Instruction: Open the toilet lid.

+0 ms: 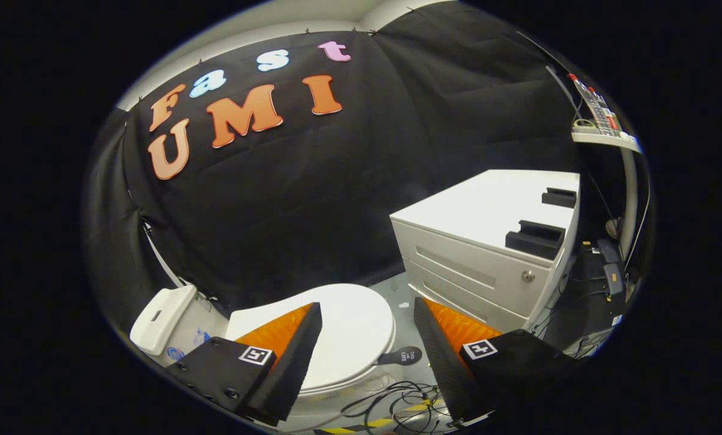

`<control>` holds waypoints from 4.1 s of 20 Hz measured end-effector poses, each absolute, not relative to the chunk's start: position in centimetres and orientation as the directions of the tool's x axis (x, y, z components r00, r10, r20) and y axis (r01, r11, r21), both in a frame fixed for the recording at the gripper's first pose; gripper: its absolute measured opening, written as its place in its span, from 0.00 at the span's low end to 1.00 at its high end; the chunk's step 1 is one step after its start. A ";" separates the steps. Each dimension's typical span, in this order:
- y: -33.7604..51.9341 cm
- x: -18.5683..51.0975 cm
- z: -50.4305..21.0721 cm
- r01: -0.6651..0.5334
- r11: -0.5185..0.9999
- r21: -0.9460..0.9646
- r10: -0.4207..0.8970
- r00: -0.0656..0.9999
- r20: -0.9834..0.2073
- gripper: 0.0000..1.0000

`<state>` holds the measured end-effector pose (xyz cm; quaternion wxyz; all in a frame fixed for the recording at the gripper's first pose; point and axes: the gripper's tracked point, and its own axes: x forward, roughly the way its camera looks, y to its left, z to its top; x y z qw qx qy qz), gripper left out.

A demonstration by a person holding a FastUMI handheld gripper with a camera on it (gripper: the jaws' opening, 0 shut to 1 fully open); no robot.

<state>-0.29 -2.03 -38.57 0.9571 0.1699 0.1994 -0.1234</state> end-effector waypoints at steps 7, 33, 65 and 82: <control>-2.8 -2.2 -46.4 0.406 0.835 0.371 -0.149 0.817 -0.557 0.99; -3.0 -0.8 -58.9 0.654 0.317 0.687 0.028 0.718 -0.696 0.55; 1.0 4.8 -38.5 0.470 0.551 0.689 -0.105 0.859 -0.502 0.09; 12.2 5.6 -26.0 0.321 0.753 0.574 -0.071 0.907 -0.415 0.09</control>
